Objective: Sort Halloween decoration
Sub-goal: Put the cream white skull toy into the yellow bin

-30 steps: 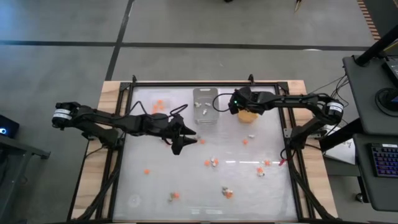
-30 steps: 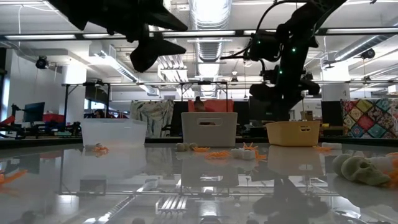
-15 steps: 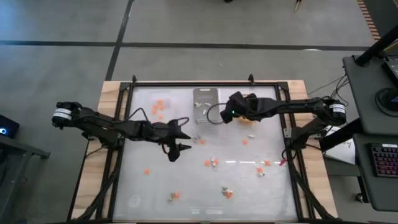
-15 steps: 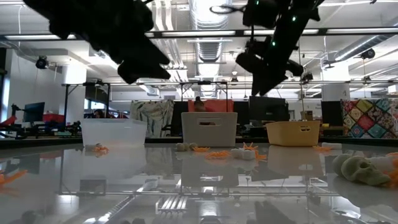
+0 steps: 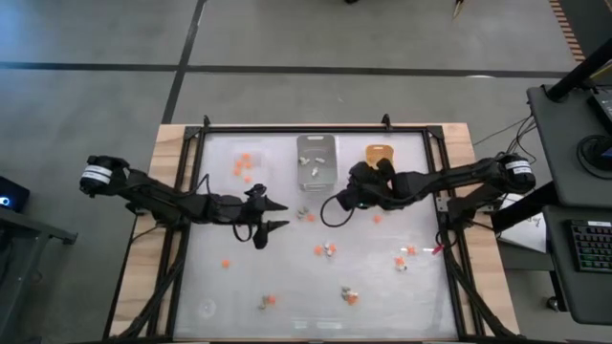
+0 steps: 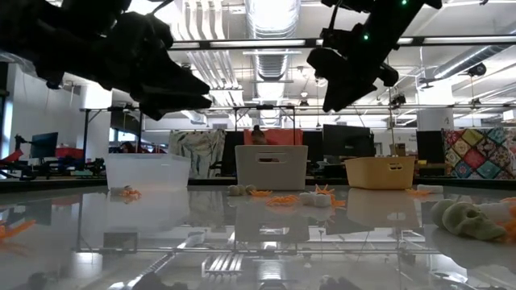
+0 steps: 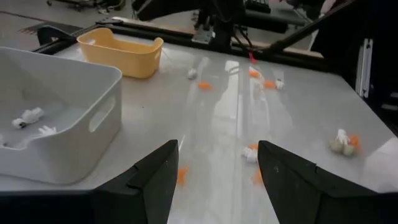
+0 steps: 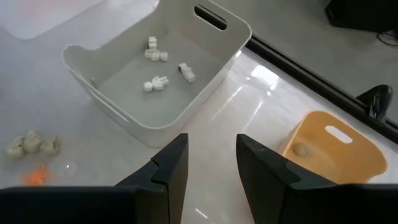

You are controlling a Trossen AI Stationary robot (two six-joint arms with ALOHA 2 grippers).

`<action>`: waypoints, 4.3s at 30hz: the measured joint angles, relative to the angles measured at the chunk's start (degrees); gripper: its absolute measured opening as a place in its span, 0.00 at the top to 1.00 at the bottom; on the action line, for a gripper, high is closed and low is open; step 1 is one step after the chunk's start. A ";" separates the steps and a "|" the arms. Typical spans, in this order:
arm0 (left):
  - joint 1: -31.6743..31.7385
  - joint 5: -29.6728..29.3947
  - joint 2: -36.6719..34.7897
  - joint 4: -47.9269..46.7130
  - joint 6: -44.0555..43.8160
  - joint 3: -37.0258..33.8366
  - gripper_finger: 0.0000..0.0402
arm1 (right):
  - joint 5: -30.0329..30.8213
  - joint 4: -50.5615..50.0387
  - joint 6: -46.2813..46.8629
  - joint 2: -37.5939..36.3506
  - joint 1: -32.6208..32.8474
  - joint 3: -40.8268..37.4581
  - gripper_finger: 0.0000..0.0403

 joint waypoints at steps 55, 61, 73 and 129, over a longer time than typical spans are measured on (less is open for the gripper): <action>-0.55 -14.81 34.56 3.76 -2.71 12.01 0.49 | -0.17 2.18 0.20 0.09 0.00 -0.24 0.69; -0.61 -14.78 34.56 3.67 -2.71 11.97 0.56 | -0.18 2.36 0.20 0.09 0.00 -0.50 0.69; -0.61 -14.80 34.53 3.32 -3.10 12.06 0.72 | -0.49 3.38 0.20 0.09 0.26 -0.92 0.69; -4.94 11.53 0.62 14.35 -16.72 10.05 0.76 | -21.18 55.35 -75.58 2.80 16.26 -1.01 0.69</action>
